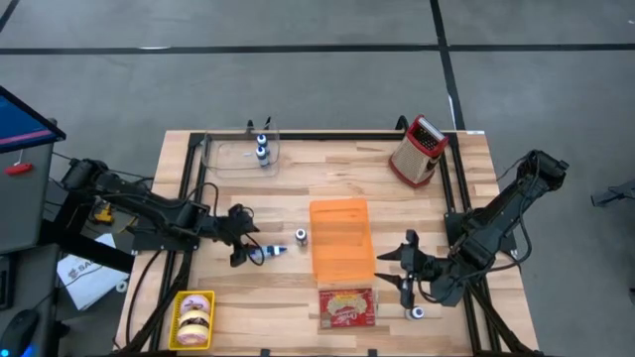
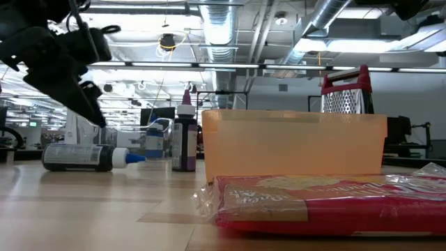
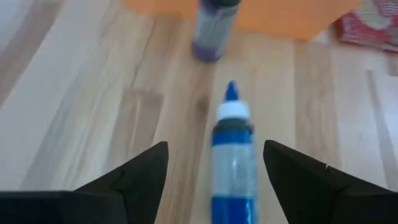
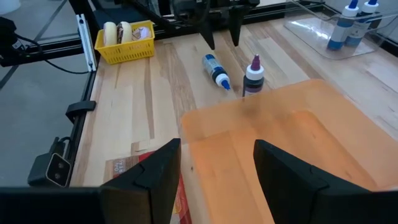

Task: Pick & Place Food Item
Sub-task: Put the blue food coloring bottle into the transparent bin

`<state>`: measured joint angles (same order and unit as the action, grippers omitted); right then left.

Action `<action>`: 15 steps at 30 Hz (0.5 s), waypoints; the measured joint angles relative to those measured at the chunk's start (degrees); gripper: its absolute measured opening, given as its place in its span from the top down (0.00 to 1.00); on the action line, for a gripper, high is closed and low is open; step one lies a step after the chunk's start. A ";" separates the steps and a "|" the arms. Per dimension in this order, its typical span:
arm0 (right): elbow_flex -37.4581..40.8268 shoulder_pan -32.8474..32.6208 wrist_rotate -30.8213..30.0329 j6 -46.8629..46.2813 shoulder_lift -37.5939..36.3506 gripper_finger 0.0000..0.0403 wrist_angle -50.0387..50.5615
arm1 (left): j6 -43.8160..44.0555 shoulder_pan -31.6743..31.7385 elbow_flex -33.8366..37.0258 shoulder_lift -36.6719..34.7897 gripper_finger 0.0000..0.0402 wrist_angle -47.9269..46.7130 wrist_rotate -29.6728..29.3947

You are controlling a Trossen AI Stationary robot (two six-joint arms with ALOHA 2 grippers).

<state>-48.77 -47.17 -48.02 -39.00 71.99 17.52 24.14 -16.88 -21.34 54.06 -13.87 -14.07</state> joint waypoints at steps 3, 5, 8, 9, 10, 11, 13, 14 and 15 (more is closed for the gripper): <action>0.00 0.04 -0.01 0.00 0.00 0.51 0.02 | -4.46 -0.07 -0.14 2.44 0.40 4.48 1.26; 0.00 0.04 -0.04 -0.01 0.00 0.51 0.00 | -6.11 -0.07 -1.32 5.35 0.43 5.75 2.09; 0.00 0.04 -0.32 -0.01 0.00 0.51 -0.01 | -8.60 -0.09 -5.61 11.53 0.48 5.97 2.59; 0.00 0.04 -0.41 -0.02 0.00 0.51 -0.03 | -9.72 -0.09 -7.26 14.00 0.50 5.87 2.94; 0.00 0.04 -0.47 -0.02 0.00 0.51 -0.05 | -11.13 -0.09 -9.12 16.80 0.51 5.43 3.11; 0.00 0.04 -0.47 -0.02 0.00 0.51 -0.05 | -12.52 -0.09 -11.13 19.50 0.52 4.06 3.16; 0.00 0.04 -0.48 -0.40 0.00 0.51 -0.06 | -14.56 -0.06 -15.57 24.73 0.54 -0.30 2.54; 0.00 0.04 -0.47 -0.64 0.00 0.51 -0.04 | -14.81 0.07 -17.64 27.14 0.55 -2.82 1.88; 0.00 0.04 -0.46 -0.80 0.00 0.51 -0.06 | -15.14 0.25 -19.74 29.29 0.56 -5.18 1.54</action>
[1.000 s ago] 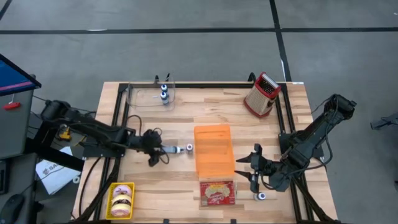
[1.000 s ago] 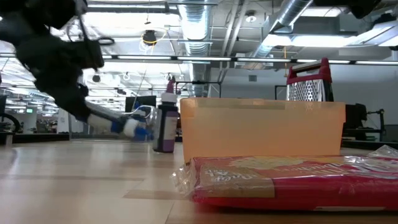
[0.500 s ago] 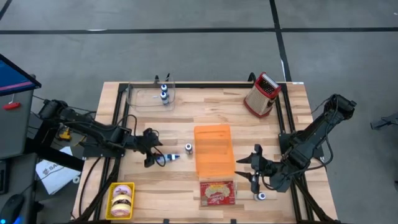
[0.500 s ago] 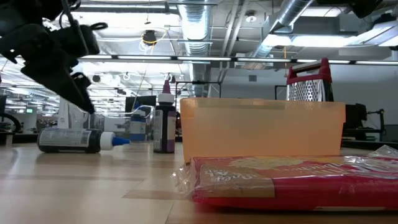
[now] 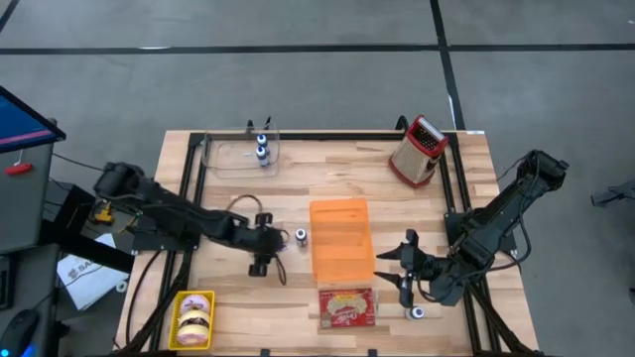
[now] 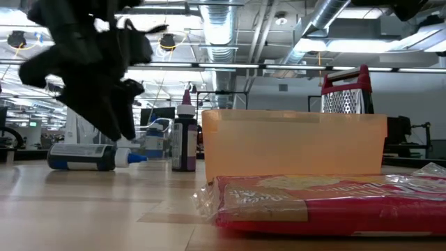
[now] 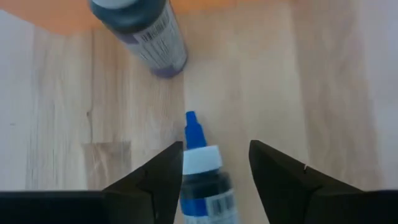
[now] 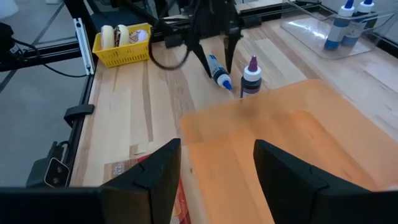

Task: Pick & Place Food Item
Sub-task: Put the blue food coloring bottle into the transparent bin

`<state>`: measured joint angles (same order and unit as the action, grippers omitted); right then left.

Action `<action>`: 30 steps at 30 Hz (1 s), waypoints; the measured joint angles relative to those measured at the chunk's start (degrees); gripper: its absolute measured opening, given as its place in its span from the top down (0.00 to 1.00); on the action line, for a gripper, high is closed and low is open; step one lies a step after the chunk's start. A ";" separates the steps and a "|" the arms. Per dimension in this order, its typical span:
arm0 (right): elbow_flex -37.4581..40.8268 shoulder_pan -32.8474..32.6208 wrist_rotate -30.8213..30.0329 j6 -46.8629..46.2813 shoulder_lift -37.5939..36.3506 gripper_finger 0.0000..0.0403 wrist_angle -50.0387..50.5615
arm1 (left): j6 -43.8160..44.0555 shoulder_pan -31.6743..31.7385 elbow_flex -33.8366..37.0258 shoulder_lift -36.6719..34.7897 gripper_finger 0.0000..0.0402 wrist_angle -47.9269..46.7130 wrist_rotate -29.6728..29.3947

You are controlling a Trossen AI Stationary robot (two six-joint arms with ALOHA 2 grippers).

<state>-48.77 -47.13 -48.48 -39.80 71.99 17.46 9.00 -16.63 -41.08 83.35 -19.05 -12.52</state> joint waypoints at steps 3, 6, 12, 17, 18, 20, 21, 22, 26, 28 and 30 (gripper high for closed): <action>0.00 -0.29 0.24 -0.27 0.00 0.51 0.03 | -0.62 0.13 -5.09 4.68 0.57 -3.78 -0.12; 0.00 -0.52 0.43 -0.27 0.00 0.51 0.07 | -2.48 0.16 -8.72 7.25 0.57 -5.32 0.62; 0.00 -2.12 0.43 -0.38 0.00 0.51 0.35 | -2.20 1.00 -10.32 9.50 0.55 -6.91 0.99; 0.00 -3.63 0.28 -0.73 0.00 0.51 0.40 | -0.77 1.41 -10.30 11.59 0.53 -7.04 0.97; 0.00 -3.92 0.08 -0.73 0.00 0.51 0.35 | -0.72 1.41 -10.30 11.76 0.53 -7.04 0.99; 0.00 -4.25 -0.48 -0.73 0.00 0.51 0.27 | -0.70 1.41 -10.30 11.99 0.52 -7.00 0.91; 0.00 -4.28 -0.73 -0.73 0.00 0.51 0.27 | -0.68 1.41 -10.30 12.00 0.52 -7.12 0.88; 0.00 -4.28 -0.80 -0.73 0.00 0.51 0.25 | -0.64 1.41 -10.30 12.00 0.52 -7.03 0.83; 0.00 -4.28 -0.84 -0.74 0.00 0.51 0.11 | -0.14 2.13 -10.30 12.00 0.52 -6.95 0.75; 0.00 -4.28 -0.86 -0.73 0.00 0.51 0.08 | -0.09 2.64 -10.30 12.00 0.53 -6.46 0.71; 0.00 -4.28 -0.85 -0.75 0.00 0.51 0.03 | -0.09 3.04 -10.30 12.00 0.55 -5.79 0.60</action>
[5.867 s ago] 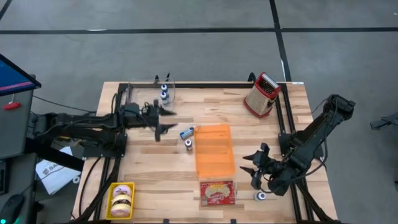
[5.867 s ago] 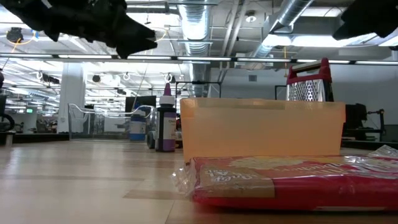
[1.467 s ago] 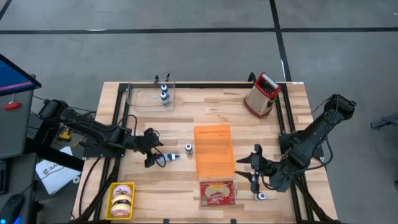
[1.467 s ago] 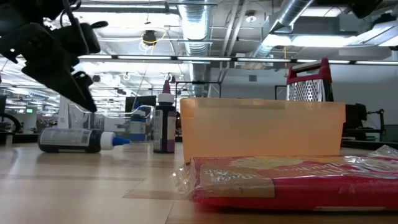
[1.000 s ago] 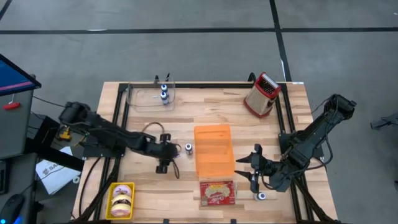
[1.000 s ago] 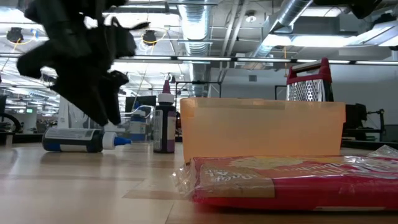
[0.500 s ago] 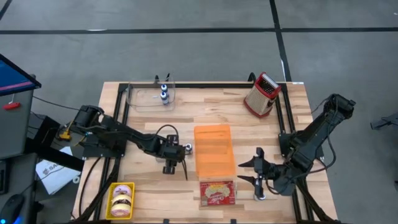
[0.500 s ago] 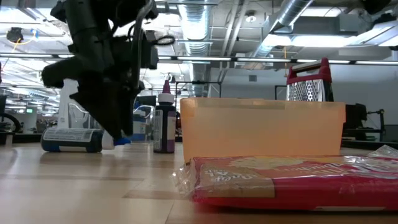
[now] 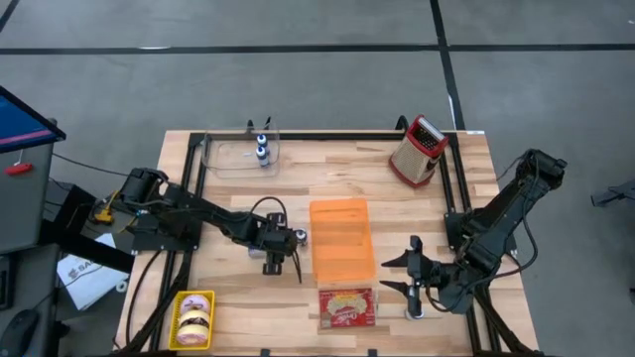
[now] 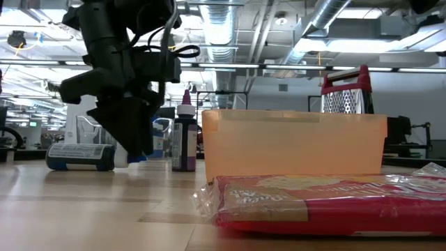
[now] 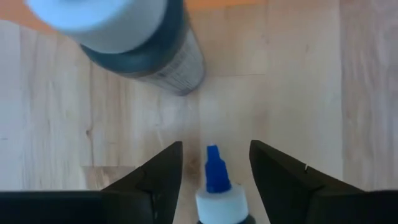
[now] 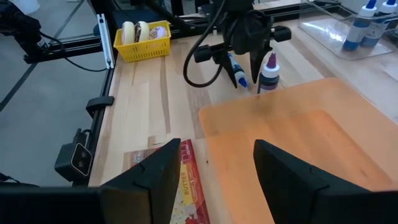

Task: Pick & Place Food Item
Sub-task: Put the blue food coloring bottle into the transparent bin

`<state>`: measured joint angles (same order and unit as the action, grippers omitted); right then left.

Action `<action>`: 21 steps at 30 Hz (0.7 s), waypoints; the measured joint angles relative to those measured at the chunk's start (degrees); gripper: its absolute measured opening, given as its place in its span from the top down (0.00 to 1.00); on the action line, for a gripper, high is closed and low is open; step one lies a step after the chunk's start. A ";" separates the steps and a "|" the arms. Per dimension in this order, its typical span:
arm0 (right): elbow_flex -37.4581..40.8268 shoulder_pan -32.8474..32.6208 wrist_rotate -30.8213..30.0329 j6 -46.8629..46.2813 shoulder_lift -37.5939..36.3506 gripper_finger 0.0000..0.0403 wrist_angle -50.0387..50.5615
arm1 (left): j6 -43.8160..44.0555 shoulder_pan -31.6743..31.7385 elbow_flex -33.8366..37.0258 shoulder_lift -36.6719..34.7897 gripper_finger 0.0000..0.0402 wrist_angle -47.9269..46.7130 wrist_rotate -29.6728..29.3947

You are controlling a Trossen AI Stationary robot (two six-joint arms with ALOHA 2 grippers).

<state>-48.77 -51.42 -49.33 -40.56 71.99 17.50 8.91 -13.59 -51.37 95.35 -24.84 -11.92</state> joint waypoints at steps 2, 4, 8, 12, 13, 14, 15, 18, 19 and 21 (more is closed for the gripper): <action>0.00 0.00 -0.01 0.00 0.00 0.51 0.00 | 0.00 0.42 0.00 0.00 0.57 0.02 -0.06; 0.00 0.00 0.01 -0.02 0.00 0.51 -0.02 | 0.00 0.57 0.00 0.00 0.60 0.00 0.24; 0.00 0.00 0.01 -0.02 0.00 0.51 -0.02 | 0.02 0.77 0.00 0.00 0.64 -0.02 1.49; 0.00 0.00 0.14 -0.02 0.00 0.51 -0.02 | 0.04 0.77 0.00 0.00 0.66 -0.05 1.93; 0.00 0.00 0.16 -0.03 0.00 0.51 -0.03 | 0.13 0.77 0.04 0.00 0.66 0.01 1.92; 0.00 -0.03 0.18 -0.04 0.00 0.51 -0.02 | 0.26 0.77 0.25 0.00 0.66 0.21 1.91; 0.00 -0.22 0.20 -0.19 0.00 0.51 -0.03 | 0.37 0.77 0.68 -0.01 0.66 0.46 2.00; 0.00 -0.71 0.19 -0.61 0.00 0.51 -0.02 | 0.85 0.77 2.24 -0.02 0.65 0.84 2.59; 0.00 -0.86 0.14 -0.61 0.00 0.51 -0.02 | 0.88 0.77 2.59 -0.02 0.65 1.49 2.68; 0.00 -1.14 -0.03 -0.61 0.00 0.51 -0.02 | 0.98 0.77 3.01 -0.02 0.65 2.86 2.76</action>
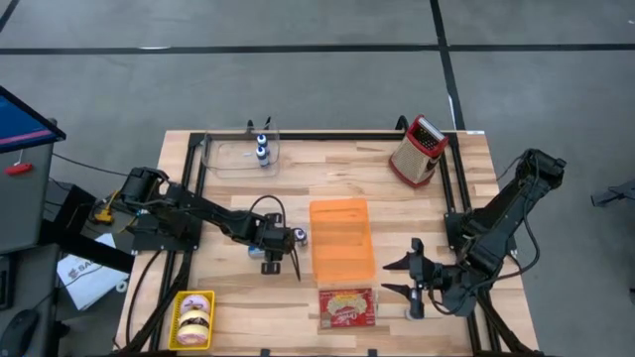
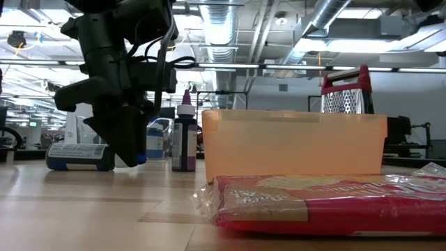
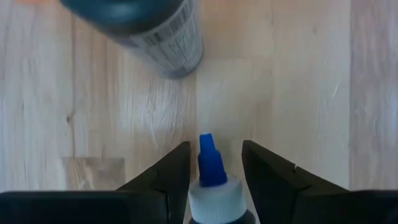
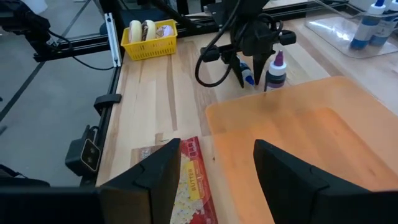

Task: Pick & Place Food Item
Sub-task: Put the blue food coloring bottle into the transparent bin

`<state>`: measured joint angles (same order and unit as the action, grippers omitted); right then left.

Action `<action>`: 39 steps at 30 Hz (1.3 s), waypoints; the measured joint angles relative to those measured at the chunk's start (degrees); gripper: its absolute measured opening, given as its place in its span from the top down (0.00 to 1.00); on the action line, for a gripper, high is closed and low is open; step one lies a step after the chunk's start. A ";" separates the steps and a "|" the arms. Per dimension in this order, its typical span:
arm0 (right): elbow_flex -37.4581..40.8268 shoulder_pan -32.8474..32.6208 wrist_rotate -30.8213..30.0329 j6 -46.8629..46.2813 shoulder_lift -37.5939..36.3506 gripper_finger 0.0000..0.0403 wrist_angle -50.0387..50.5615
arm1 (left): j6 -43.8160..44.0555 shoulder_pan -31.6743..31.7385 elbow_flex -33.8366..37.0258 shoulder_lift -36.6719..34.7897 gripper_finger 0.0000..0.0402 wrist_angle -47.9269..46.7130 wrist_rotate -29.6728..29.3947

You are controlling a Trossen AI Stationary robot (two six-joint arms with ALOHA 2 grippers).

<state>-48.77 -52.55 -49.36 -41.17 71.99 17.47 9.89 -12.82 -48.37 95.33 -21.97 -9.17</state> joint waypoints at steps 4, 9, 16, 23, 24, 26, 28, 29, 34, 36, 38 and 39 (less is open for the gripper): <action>0.00 0.13 -0.04 -0.02 0.00 0.51 -0.02 | -0.14 0.00 0.16 0.00 0.67 1.10 0.00; 0.00 0.13 -0.07 -0.02 0.00 0.51 -0.02 | -0.17 0.00 0.16 0.00 0.71 0.96 0.00; 0.00 0.13 -0.18 -0.02 0.00 0.51 -0.02 | -0.04 0.04 0.16 0.00 0.80 1.04 -0.04; 0.00 0.13 -0.18 -0.02 0.00 0.51 -0.02 | 0.00 0.04 0.16 -0.02 0.92 1.04 -0.07; 0.00 0.13 -0.18 -0.02 0.00 0.51 -0.02 | 0.00 0.04 0.16 -0.02 0.93 1.02 -0.07; 0.00 0.13 -0.18 -0.02 0.00 0.51 -0.02 | 0.03 0.04 0.16 -0.02 0.93 1.03 -0.09; 0.00 0.13 -0.18 -0.02 0.00 0.51 -0.01 | 0.05 0.04 0.16 -0.02 0.92 1.00 -0.23; 0.00 0.13 -0.18 0.00 0.00 0.51 -0.02 | 0.05 0.04 0.16 -0.02 0.91 1.00 -0.28; 0.00 0.13 -0.18 0.00 0.00 0.51 -0.01 | 0.02 0.04 -0.16 -0.24 0.93 0.88 -0.27; 0.00 0.13 -0.18 0.00 0.00 0.51 0.00 | -0.02 0.06 -0.51 -0.53 0.93 0.91 -0.43; 0.00 0.13 -0.19 0.02 0.00 0.51 0.02 | -0.06 0.11 -0.60 -1.84 0.93 -0.01 -1.76; 0.00 0.13 -0.18 0.00 0.00 0.51 0.05 | -0.16 0.20 -0.62 -2.52 0.93 0.08 -2.09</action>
<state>-48.77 -52.42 -49.54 -41.17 71.99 17.52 9.73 -12.62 -48.99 92.81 -21.90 -11.26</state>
